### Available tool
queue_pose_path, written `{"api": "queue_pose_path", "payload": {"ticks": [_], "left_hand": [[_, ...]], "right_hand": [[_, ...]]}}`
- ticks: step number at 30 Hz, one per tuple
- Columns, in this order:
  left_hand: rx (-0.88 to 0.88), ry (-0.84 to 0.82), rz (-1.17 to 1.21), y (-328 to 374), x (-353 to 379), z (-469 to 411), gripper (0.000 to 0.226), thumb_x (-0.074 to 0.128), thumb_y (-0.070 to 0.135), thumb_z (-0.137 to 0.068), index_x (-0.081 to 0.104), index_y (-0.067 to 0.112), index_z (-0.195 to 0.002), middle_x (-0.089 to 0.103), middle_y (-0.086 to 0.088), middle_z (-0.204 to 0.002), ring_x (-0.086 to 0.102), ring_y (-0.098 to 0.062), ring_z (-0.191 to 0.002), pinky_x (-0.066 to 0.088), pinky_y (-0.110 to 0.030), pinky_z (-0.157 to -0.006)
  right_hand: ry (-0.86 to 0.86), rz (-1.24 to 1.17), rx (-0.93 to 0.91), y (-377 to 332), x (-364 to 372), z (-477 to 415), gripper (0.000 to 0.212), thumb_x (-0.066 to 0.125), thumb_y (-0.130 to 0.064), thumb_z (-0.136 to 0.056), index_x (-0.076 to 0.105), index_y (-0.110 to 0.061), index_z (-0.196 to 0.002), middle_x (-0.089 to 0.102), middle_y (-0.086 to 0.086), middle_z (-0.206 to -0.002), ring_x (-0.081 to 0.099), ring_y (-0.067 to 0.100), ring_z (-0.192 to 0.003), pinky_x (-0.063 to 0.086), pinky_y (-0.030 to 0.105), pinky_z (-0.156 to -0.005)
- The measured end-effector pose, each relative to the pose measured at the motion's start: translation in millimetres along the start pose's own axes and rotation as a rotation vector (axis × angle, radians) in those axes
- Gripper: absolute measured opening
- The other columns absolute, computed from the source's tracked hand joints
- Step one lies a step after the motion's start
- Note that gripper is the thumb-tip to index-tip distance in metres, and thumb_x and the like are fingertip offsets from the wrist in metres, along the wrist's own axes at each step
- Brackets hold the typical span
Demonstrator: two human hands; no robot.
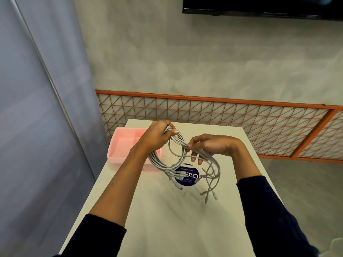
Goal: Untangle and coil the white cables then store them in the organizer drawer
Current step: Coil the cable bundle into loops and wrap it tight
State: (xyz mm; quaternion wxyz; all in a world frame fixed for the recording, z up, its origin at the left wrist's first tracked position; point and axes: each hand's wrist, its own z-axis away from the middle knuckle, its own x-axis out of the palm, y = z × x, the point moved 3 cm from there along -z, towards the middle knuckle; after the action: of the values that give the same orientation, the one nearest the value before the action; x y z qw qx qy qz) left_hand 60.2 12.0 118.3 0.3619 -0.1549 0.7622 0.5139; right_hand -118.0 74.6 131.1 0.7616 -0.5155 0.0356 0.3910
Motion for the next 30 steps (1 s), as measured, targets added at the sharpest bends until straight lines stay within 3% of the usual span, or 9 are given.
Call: {"api": "queue_pose_path", "payload": {"ticks": [4, 8, 11, 13, 17, 20, 23, 27, 30], "left_hand": [[-0.027, 0.032, -0.094, 3.3, 6.3, -2.4, 0.029, 0.058, 0.039, -0.093, 0.062, 0.015, -0.11, 0.06, -0.01, -0.113, 0.056, -0.025, -0.104, 0.047, -0.037, -0.086], [-0.076, 0.076, -0.177, -3.1, 4.9, -3.7, 0.033, 0.054, 0.041, -0.095, 0.059, 0.014, -0.114, 0.058, -0.014, -0.119, 0.051, -0.029, -0.112, 0.042, -0.034, -0.087], [-0.094, 0.067, -0.22, -11.9, 4.7, -1.9, 0.032, 0.054, 0.04, -0.095, 0.06, 0.014, -0.114, 0.059, -0.014, -0.119, 0.049, -0.03, -0.115, 0.041, -0.035, -0.087], [-0.083, 0.082, -0.237, -13.9, 4.9, 0.2, 0.032, 0.054, 0.039, -0.095, 0.061, 0.013, -0.114, 0.061, -0.013, -0.118, 0.05, -0.029, -0.115, 0.041, -0.035, -0.086], [0.003, 0.142, -0.177, -13.3, 4.4, 2.0, 0.032, 0.054, 0.038, -0.096, 0.062, 0.011, -0.109, 0.064, -0.01, -0.112, 0.056, -0.027, -0.103, 0.042, -0.035, -0.08], [0.102, 0.18, -0.156, -15.5, 3.3, 3.5, 0.029, 0.053, 0.037, -0.096, 0.064, 0.01, -0.104, 0.066, -0.007, -0.103, 0.06, -0.025, -0.093, 0.046, -0.036, -0.077], [0.21, 0.197, -0.142, -18.3, 3.7, 7.8, 0.028, 0.051, 0.035, -0.098, 0.065, 0.012, -0.102, 0.065, -0.002, -0.097, 0.061, -0.023, -0.085, 0.051, -0.04, -0.074], [0.297, 0.194, -0.126, -21.1, 3.4, 15.7, 0.038, 0.044, 0.043, -0.098, 0.063, 0.013, -0.111, 0.061, 0.0, -0.099, 0.061, -0.021, -0.082, 0.052, -0.039, -0.07], [0.285, 0.152, -0.138, -19.8, 1.9, 16.0, 0.045, 0.048, 0.049, -0.091, 0.061, 0.015, -0.118, 0.056, 0.001, -0.102, 0.058, -0.018, -0.08, 0.051, -0.035, -0.068]], "right_hand": [[-0.012, 0.252, 0.124, -6.0, 19.9, -9.6, 0.049, 0.066, -0.057, -0.079, 0.062, -0.01, -0.092, 0.067, 0.002, -0.075, 0.059, 0.014, -0.064, 0.048, 0.027, -0.065], [0.3, 0.276, 0.016, -4.8, 16.4, -20.3, 0.035, 0.073, -0.045, -0.078, 0.071, -0.01, -0.081, 0.058, -0.004, -0.064, 0.05, 0.011, -0.061, 0.038, 0.023, -0.057], [0.343, 0.279, -0.077, -12.2, 12.1, -18.1, 0.024, 0.064, -0.036, -0.089, 0.075, -0.015, -0.084, 0.051, -0.01, -0.051, 0.043, 0.008, -0.052, 0.033, 0.022, -0.054], [0.283, 0.197, -0.08, -12.3, 14.1, -17.4, 0.026, 0.061, -0.033, -0.092, 0.074, -0.011, -0.093, 0.057, -0.011, -0.051, 0.048, 0.006, -0.05, 0.036, 0.02, -0.053], [0.326, -0.022, -0.077, -8.5, 13.5, -16.2, 0.023, 0.06, -0.024, -0.093, 0.072, -0.005, -0.095, 0.069, 0.001, -0.079, 0.054, 0.002, -0.061, 0.036, 0.013, -0.052], [0.438, -0.128, -0.101, -11.0, 8.9, -13.0, 0.018, 0.059, -0.017, -0.089, 0.071, -0.008, -0.078, 0.064, -0.002, -0.07, 0.052, -0.002, -0.056, 0.037, 0.011, -0.053], [0.46, -0.24, -0.063, -8.8, -0.3, -10.4, 0.021, 0.06, -0.019, -0.084, 0.063, -0.014, -0.064, 0.058, -0.001, -0.065, 0.049, 0.01, -0.062, 0.037, 0.023, -0.065], [0.344, -0.489, -0.068, -8.2, -8.4, -12.5, 0.03, 0.051, -0.02, -0.088, 0.043, -0.02, -0.059, 0.029, -0.006, -0.055, 0.022, 0.009, -0.049, 0.023, 0.026, -0.055], [0.339, -0.495, -0.064, -4.6, -10.4, -15.3, 0.035, 0.061, -0.023, -0.087, 0.041, -0.023, -0.057, 0.027, -0.009, -0.052, 0.019, 0.009, -0.048, 0.021, 0.025, -0.053]]}}
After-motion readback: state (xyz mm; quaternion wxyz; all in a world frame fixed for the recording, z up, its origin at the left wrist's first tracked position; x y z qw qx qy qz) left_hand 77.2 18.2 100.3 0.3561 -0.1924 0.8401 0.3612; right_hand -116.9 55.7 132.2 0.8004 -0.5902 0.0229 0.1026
